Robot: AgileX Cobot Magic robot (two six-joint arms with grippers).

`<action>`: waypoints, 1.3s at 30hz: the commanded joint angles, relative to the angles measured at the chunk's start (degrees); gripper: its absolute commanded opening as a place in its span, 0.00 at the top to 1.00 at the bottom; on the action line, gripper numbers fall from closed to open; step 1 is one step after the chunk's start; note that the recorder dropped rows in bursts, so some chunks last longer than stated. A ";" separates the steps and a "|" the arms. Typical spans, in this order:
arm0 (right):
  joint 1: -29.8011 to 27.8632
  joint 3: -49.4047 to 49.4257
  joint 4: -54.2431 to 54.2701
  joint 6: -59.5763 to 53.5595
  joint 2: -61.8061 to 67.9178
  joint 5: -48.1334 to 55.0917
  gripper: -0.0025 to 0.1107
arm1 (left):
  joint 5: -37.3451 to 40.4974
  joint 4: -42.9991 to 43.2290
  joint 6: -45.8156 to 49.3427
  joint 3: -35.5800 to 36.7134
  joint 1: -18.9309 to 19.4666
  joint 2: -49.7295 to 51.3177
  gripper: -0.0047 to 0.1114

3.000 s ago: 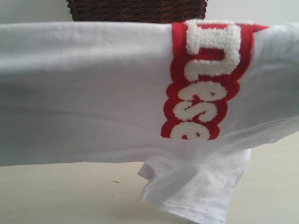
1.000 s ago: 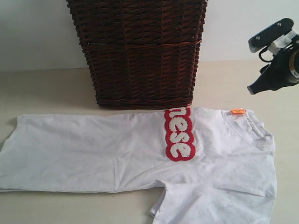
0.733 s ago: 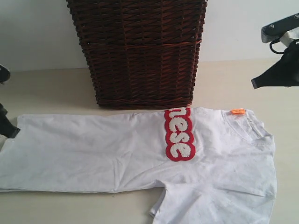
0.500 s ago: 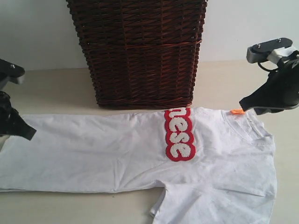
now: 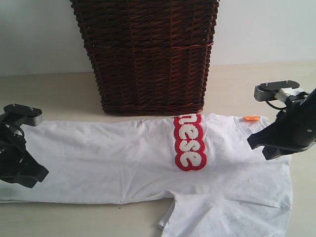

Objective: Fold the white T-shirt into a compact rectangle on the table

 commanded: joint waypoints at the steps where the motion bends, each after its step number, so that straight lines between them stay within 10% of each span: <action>1: -0.07 0.36 0.66 1.69 3.96 -6.04 0.98 | -7.31 -0.70 -1.25 0.00 0.13 1.76 0.96; 8: -0.07 0.36 0.79 1.69 9.96 -9.88 0.98 | -10.61 -0.60 -2.70 -0.11 0.13 6.56 0.96; 29: 4.50 1.55 -13.16 15.38 6.00 5.22 0.98 | 11.37 5.34 -15.58 5.46 0.00 14.31 0.96; 39: 4.55 2.79 -13.35 8.34 -11.52 4.17 0.93 | 7.13 7.59 -15.49 6.86 -1.87 -1.94 0.96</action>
